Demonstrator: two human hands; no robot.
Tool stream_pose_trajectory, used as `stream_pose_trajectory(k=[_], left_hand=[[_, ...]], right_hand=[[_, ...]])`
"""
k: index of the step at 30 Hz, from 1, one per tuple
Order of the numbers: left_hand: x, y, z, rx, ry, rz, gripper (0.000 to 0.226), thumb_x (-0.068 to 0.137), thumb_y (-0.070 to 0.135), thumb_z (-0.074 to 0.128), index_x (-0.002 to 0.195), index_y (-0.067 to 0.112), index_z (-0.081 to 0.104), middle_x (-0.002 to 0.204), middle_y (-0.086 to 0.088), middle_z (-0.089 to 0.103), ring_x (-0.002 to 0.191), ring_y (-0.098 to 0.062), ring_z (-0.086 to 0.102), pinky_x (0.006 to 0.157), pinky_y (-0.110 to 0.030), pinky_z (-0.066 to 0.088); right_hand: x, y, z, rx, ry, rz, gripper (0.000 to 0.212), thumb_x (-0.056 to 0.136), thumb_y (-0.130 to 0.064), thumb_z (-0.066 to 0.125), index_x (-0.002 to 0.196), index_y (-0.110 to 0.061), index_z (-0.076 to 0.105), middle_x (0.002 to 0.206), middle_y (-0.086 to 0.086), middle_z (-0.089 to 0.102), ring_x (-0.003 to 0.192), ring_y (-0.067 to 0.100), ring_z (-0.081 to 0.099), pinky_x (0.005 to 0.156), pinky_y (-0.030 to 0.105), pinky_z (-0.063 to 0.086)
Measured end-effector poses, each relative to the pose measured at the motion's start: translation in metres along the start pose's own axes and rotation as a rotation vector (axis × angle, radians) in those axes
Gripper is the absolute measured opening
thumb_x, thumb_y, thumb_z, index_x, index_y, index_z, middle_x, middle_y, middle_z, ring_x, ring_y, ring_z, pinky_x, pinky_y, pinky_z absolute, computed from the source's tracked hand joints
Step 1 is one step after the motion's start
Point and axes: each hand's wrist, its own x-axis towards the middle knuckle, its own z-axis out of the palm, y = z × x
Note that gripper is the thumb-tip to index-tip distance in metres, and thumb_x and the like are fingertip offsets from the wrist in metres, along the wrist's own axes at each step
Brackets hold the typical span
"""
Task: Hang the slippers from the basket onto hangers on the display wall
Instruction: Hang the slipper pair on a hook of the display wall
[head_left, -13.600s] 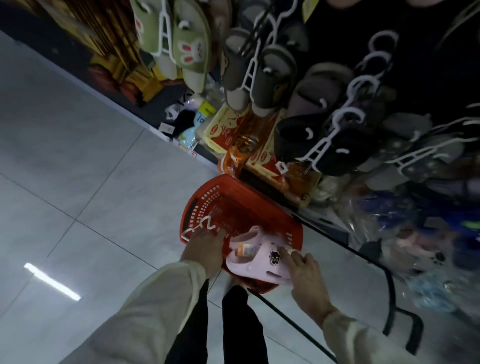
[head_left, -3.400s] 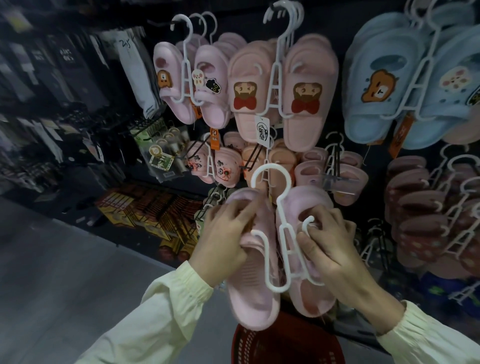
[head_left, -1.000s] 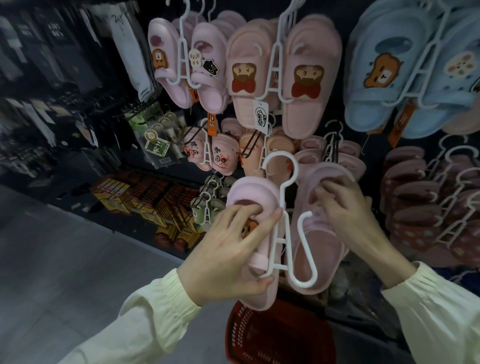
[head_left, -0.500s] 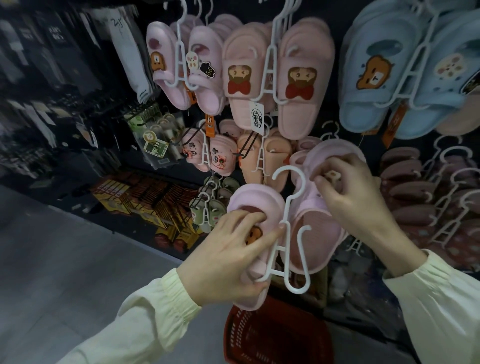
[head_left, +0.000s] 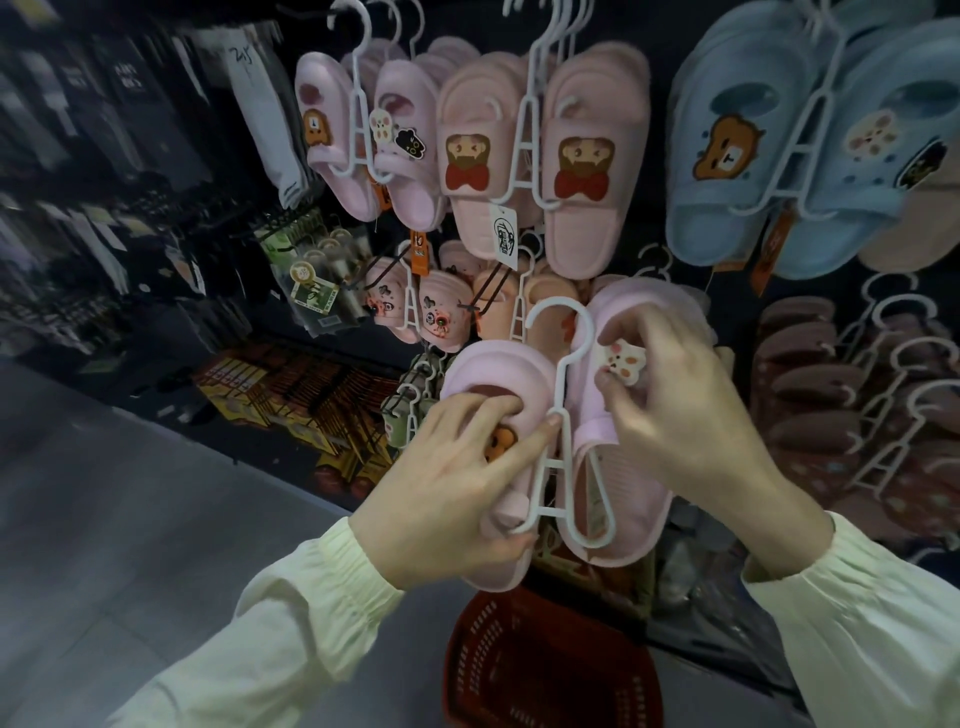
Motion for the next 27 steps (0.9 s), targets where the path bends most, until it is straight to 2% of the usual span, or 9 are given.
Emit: stream_pose_trajectory(k=[3,7,9,11,16,19,23,25,27], left_hand=[[-0.001,0.006,0.000,0.029,-0.005,-0.023,0.088,0.073,0.059,0.069,0.148,0.017,0.046,0.132,-0.013,0.048,0.117,-0.036,0.049,0.098,-0.047,0.044],[-0.002,0.014,0.001,0.070,-0.008,-0.078,0.086,0.076,0.059,0.069,0.149,0.018,0.045,0.133,-0.014,0.049,0.116,-0.038,0.049,0.095,-0.050,0.045],[-0.004,0.017,0.000,0.092,0.025,-0.106,0.084,0.077,0.057,0.069,0.148,0.017,0.047,0.132,-0.016,0.051,0.114,-0.040,0.050,0.092,-0.053,0.046],[-0.008,0.020,0.000,0.117,0.064,-0.131,0.083,0.076,0.054,0.071,0.147,0.017,0.049,0.132,-0.018,0.053,0.112,-0.041,0.052,0.092,-0.055,0.045],[-0.022,0.024,-0.001,0.247,0.150,-0.171,0.078,0.074,0.046,0.075,0.143,0.017,0.054,0.128,-0.017,0.055,0.109,-0.043,0.053,0.096,-0.055,0.043],[-0.030,0.025,-0.004,0.312,0.206,-0.202,0.074,0.076,0.047,0.073,0.142,0.018,0.056,0.125,-0.015,0.053,0.108,-0.043,0.055,0.098,-0.055,0.040],[-0.040,0.021,-0.011,0.348,0.253,-0.282,0.074,0.076,0.049,0.073,0.141,0.016,0.057,0.119,-0.020,0.059,0.105,-0.044,0.056,0.096,-0.055,0.039],[-0.044,0.016,-0.016,0.346,0.264,-0.314,0.074,0.076,0.049,0.073,0.140,0.014,0.057,0.118,-0.022,0.058,0.105,-0.044,0.056,0.095,-0.056,0.040],[-0.047,0.009,-0.018,0.337,0.261,-0.322,0.074,0.078,0.049,0.072,0.141,0.014,0.056,0.119,-0.022,0.058,0.106,-0.044,0.056,0.095,-0.056,0.040]], right_hand=[[-0.007,0.005,-0.002,-0.003,-0.007,-0.017,0.030,0.085,-0.013,0.067,0.098,-0.029,0.046,0.099,-0.011,0.054,0.092,0.003,0.043,0.074,0.021,0.021],[-0.020,0.008,-0.002,0.023,-0.042,-0.064,0.026,0.085,-0.015,0.069,0.098,-0.026,0.050,0.097,-0.010,0.055,0.090,0.006,0.049,0.078,0.025,0.029],[-0.028,0.008,0.001,0.036,-0.060,-0.105,0.023,0.085,-0.017,0.068,0.097,-0.024,0.051,0.096,-0.008,0.057,0.090,0.009,0.050,0.078,0.021,0.031],[-0.036,0.008,0.005,0.018,-0.100,-0.157,0.023,0.085,-0.020,0.067,0.098,-0.025,0.049,0.097,-0.006,0.057,0.093,0.014,0.051,0.080,0.028,0.033],[-0.047,0.012,0.014,-0.025,-0.186,-0.259,0.028,0.082,-0.024,0.064,0.106,-0.024,0.050,0.103,-0.005,0.057,0.100,0.021,0.051,0.076,0.030,0.025],[-0.051,0.013,0.022,-0.061,-0.228,-0.301,0.047,0.080,-0.028,0.068,0.123,-0.022,0.049,0.121,-0.006,0.056,0.114,0.020,0.048,0.086,0.030,0.027],[-0.053,0.009,0.040,-0.212,-0.243,-0.380,0.089,0.074,-0.049,0.073,0.146,-0.018,0.033,0.147,0.001,0.042,0.138,0.026,0.032,0.104,0.040,0.022],[-0.051,0.004,0.049,-0.274,-0.258,-0.389,0.107,0.069,-0.051,0.078,0.154,-0.020,0.020,0.154,0.005,0.033,0.143,0.031,0.025,0.108,0.049,0.022],[-0.046,-0.003,0.058,-0.297,-0.239,-0.401,0.114,0.067,-0.048,0.079,0.157,-0.021,0.014,0.154,0.008,0.030,0.142,0.034,0.026,0.106,0.051,0.023]])
